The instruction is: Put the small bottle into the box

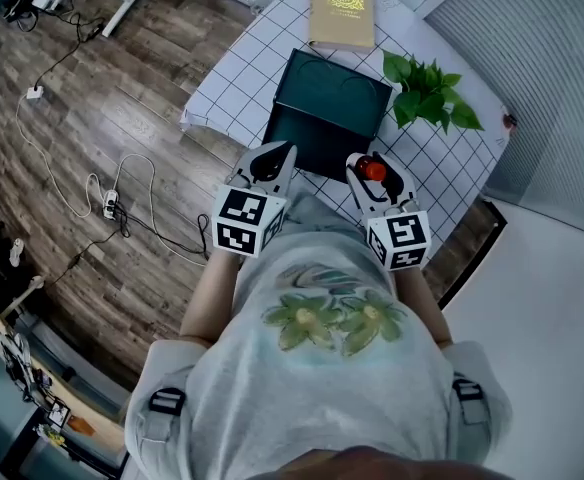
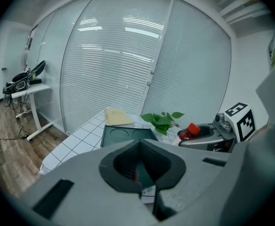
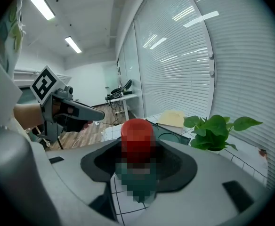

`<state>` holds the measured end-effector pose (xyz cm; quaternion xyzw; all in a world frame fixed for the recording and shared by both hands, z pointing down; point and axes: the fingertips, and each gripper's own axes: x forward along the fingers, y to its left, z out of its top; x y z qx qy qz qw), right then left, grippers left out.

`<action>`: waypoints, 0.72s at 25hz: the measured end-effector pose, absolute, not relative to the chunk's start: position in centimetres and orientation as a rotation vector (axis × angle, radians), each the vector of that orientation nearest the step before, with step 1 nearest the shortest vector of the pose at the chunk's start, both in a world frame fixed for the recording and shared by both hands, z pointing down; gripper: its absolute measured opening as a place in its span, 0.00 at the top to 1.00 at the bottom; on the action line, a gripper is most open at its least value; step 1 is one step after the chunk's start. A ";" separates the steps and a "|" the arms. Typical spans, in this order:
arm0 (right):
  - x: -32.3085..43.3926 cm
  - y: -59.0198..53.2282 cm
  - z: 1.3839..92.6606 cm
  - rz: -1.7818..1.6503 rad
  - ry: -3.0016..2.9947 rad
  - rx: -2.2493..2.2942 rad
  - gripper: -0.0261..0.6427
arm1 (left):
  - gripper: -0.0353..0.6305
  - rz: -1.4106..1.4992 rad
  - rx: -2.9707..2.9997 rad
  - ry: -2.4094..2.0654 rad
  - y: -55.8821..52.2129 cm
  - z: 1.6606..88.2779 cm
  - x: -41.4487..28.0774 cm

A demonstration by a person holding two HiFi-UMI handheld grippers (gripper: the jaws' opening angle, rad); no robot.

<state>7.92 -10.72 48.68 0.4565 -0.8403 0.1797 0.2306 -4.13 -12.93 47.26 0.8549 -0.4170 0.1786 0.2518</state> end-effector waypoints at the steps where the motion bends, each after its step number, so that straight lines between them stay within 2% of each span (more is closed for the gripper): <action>1: 7.9 -10.8 48.8 0.495 -2.309 1.252 0.64 | 0.94 0.485 2.324 -1.133 -13.1 47.3 -4.1; 18: 7.9 -11.2 50.7 0.500 -2.289 1.203 0.64 | 0.94 0.498 2.308 -1.111 -13.7 48.3 -3.7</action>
